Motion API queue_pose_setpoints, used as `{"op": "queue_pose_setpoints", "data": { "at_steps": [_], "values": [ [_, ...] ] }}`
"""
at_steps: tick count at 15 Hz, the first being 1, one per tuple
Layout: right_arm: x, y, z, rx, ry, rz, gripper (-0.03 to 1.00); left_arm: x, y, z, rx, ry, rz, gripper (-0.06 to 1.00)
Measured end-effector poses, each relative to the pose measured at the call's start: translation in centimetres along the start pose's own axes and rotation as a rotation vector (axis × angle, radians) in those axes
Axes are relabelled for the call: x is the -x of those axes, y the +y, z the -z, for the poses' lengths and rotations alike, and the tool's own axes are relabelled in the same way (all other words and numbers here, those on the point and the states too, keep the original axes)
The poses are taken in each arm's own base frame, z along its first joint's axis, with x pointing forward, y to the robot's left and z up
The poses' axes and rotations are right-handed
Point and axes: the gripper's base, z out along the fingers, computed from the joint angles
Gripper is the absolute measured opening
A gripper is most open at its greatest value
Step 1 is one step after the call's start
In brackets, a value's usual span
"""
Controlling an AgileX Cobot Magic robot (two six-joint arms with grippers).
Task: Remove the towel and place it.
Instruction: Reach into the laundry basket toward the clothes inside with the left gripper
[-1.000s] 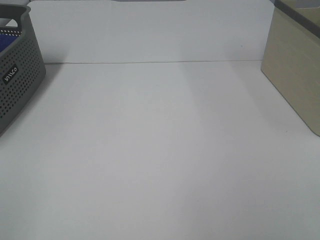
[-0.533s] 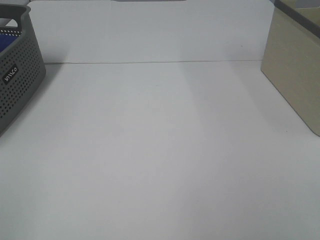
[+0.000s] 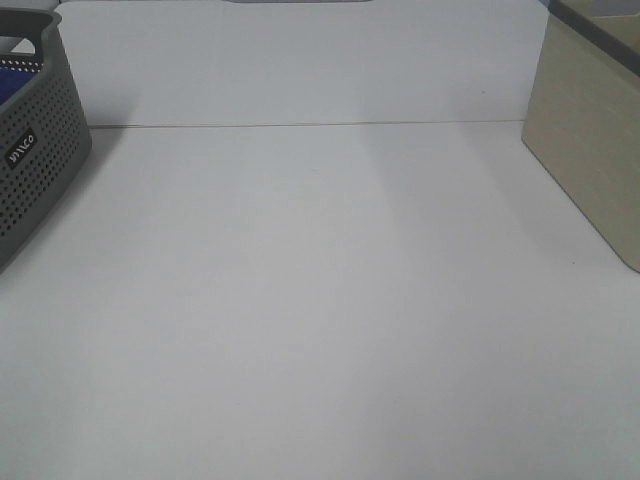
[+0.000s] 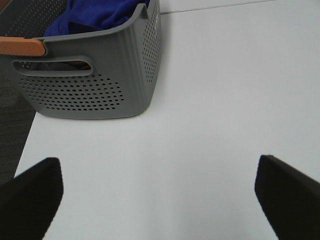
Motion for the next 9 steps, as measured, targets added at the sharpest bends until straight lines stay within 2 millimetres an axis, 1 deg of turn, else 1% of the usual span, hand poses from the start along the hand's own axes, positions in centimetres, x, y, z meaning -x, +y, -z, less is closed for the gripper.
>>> {"op": "queue_pose_setpoints", "data": {
  "at_steps": [9],
  "values": [
    [0.00, 0.00, 0.00, 0.000, 0.000, 0.000, 0.90, 0.00, 0.00, 0.00, 0.000, 0.000, 0.000, 0.99]
  ]
}}
